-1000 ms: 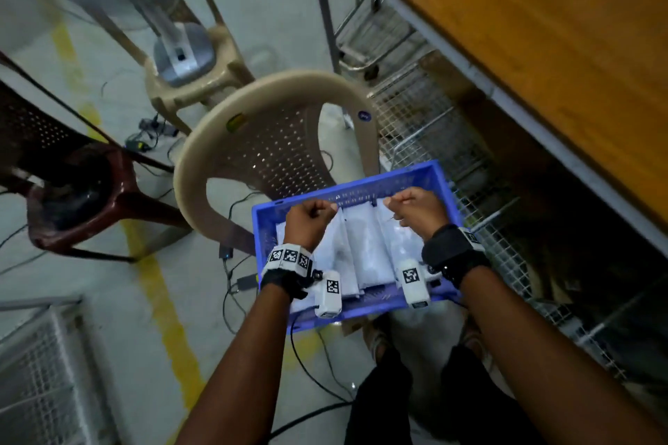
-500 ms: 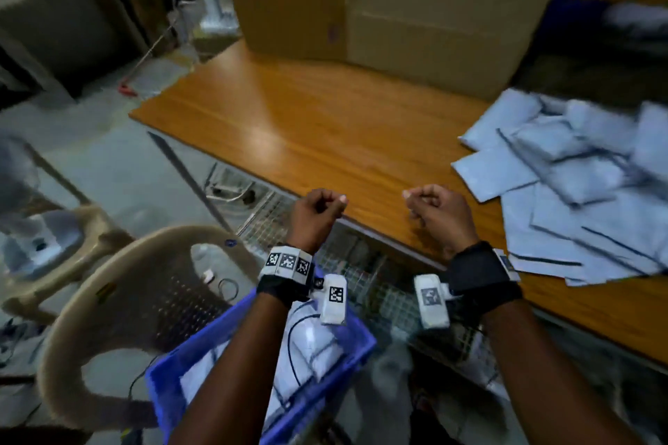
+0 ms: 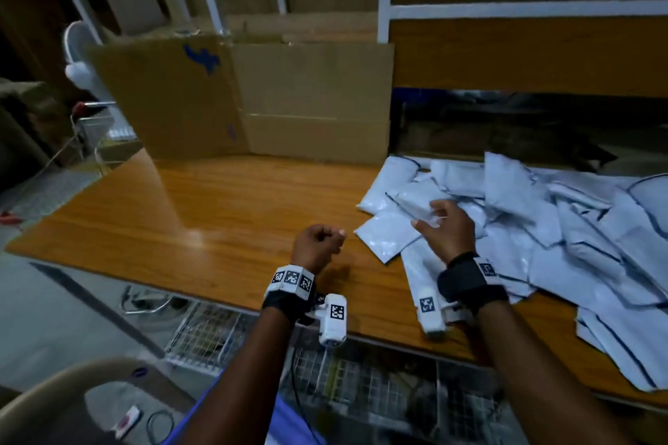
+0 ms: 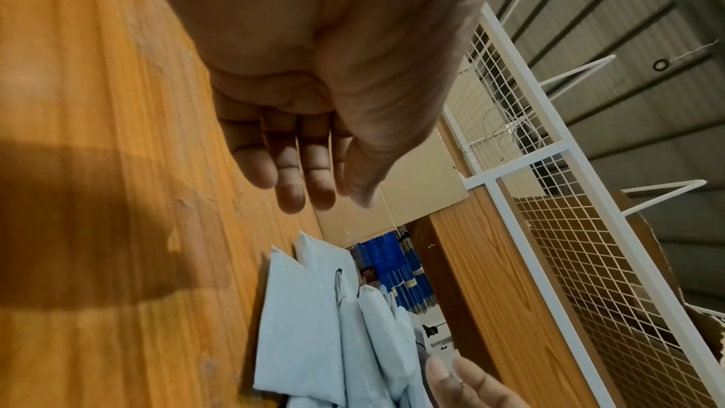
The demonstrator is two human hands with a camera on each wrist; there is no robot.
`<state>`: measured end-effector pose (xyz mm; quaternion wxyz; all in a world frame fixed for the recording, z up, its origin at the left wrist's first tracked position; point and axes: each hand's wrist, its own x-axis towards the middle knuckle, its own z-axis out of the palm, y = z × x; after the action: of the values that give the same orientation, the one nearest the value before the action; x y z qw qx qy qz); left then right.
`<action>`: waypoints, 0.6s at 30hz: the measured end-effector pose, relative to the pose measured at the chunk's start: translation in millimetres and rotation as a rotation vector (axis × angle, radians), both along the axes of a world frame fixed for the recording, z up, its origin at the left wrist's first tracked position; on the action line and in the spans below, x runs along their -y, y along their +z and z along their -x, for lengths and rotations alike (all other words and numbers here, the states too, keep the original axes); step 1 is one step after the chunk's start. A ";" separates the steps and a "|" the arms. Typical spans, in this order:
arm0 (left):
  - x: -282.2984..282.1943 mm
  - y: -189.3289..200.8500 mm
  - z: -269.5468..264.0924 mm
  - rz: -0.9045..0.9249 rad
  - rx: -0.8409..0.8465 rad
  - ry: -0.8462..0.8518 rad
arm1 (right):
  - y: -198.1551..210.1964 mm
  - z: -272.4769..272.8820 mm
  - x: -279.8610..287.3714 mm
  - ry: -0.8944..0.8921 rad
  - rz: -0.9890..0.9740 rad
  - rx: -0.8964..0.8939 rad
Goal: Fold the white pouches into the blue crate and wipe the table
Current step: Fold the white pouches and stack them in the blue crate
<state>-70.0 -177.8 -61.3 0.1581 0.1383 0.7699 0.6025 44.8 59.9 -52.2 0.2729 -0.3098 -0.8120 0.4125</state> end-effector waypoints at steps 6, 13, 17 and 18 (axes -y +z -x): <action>-28.8 2.2 18.2 -0.014 0.027 -0.005 | -9.2 42.2 -43.6 0.018 -0.421 0.130; -41.7 -6.1 30.6 -0.034 0.139 0.036 | -34.6 55.4 -41.6 0.130 -0.499 0.018; -38.5 -7.1 30.3 -0.072 0.315 0.040 | -31.8 37.6 2.8 0.309 -0.541 -0.123; -35.7 -7.2 30.1 -0.097 0.376 0.037 | -31.1 31.0 14.8 0.357 -0.522 -0.154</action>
<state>-100.1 -142.1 -68.5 0.2814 0.0166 0.6992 0.6570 13.8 45.1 -83.4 0.3271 -0.0499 -0.9089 0.2539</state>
